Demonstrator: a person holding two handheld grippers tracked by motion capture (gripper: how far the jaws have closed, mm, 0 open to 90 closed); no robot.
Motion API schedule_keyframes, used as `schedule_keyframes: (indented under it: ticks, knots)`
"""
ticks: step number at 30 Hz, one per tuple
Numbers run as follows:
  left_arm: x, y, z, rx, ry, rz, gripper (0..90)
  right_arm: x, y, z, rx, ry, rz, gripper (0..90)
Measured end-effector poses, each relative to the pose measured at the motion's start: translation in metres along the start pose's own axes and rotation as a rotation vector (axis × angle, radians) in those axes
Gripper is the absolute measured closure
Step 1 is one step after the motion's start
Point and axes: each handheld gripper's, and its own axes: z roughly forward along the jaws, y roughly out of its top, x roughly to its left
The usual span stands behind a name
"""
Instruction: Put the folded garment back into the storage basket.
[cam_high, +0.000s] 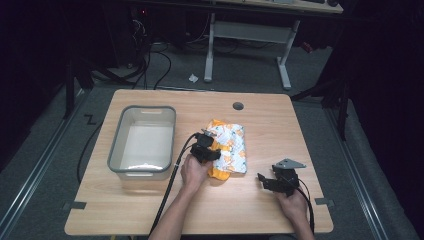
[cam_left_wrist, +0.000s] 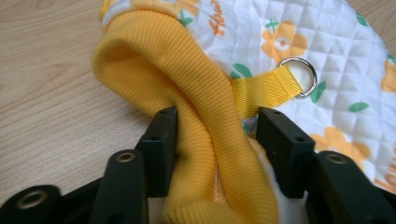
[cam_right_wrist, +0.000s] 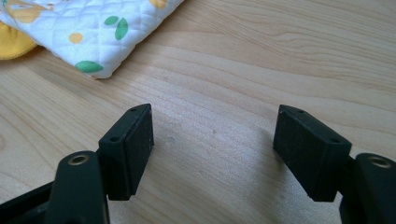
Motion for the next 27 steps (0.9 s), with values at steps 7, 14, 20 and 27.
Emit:
schedule_keyframes:
  ticks: [7,14,20,27]
  knots:
    - [0.000,0.000,0.000,0.003,-0.030,-0.012,65.4,0.000,0.000,0.000,0.000,0.000,0.000,29.1]
    - [-0.005,0.000,-0.002,-0.005,-0.013,0.014,73.6,0.000,0.000,0.000,0.000,0.000,0.000,29.1]
    - [-0.006,0.002,-0.007,-0.025,-0.017,0.017,74.8,0.000,0.000,0.000,0.000,0.000,0.000,29.1]
    - [-0.011,0.005,-0.018,-0.065,-0.026,0.026,75.2,0.000,0.000,0.000,0.000,0.000,0.000,29.1]
